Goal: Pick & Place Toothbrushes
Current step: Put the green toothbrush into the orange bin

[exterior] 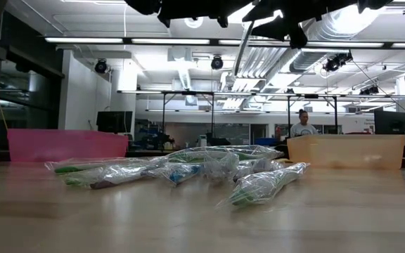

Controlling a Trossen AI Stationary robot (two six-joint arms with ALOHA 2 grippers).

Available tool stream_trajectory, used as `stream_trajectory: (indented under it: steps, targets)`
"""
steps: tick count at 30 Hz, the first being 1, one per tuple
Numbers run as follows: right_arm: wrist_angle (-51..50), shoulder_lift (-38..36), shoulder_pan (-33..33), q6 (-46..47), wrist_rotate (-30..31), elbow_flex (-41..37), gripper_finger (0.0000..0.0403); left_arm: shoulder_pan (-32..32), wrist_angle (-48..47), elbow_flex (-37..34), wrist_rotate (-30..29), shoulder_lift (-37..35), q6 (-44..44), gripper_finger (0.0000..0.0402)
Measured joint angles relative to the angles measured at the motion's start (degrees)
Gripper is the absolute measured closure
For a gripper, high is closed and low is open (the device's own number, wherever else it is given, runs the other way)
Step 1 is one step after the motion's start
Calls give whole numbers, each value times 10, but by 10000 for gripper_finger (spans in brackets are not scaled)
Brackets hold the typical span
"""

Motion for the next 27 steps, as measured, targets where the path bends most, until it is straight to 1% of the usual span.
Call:
stream_trajectory:
  steps: [6, 8, 10, 12, 15, 18, 20, 22, 25, 27]
  targets:
    - [0, 0, 0, -1, -2, 0, 344, 0, 0, 0, 0, 0, 1, 401]
    - [0, 0, 0, -2, -14, 0, 380, 0, 0, 0, -1, 0, 14, 400]
    - [0, 0, 0, -1, -17, 0, 383, 0, -1, 0, -1, 0, 33, 391]
    - [-1, 0, 0, 6, -15, 0, 380, 0, -1, 0, -4, 0, 51, 373]
    - [-16, -8, 0, 26, 0, 0, 380, 4, -1, 0, -9, 0, 78, 336]
    - [-51, -29, 0, 43, 25, 0, 383, 21, -14, 0, -10, -6, 85, 294]
    - [-88, -45, -1, 61, 50, 0, 383, 35, -18, 0, -11, -10, 86, 268]
    - [-139, -65, -8, 95, 75, 0, 383, 57, -51, 0, 2, -20, 84, 249]
    - [-242, -97, -27, 180, 110, 0, 383, 79, -109, 0, 5, -32, 91, 236]
    - [-325, -117, -44, 249, 122, 0, 383, 96, -154, 0, 5, -40, 106, 235]
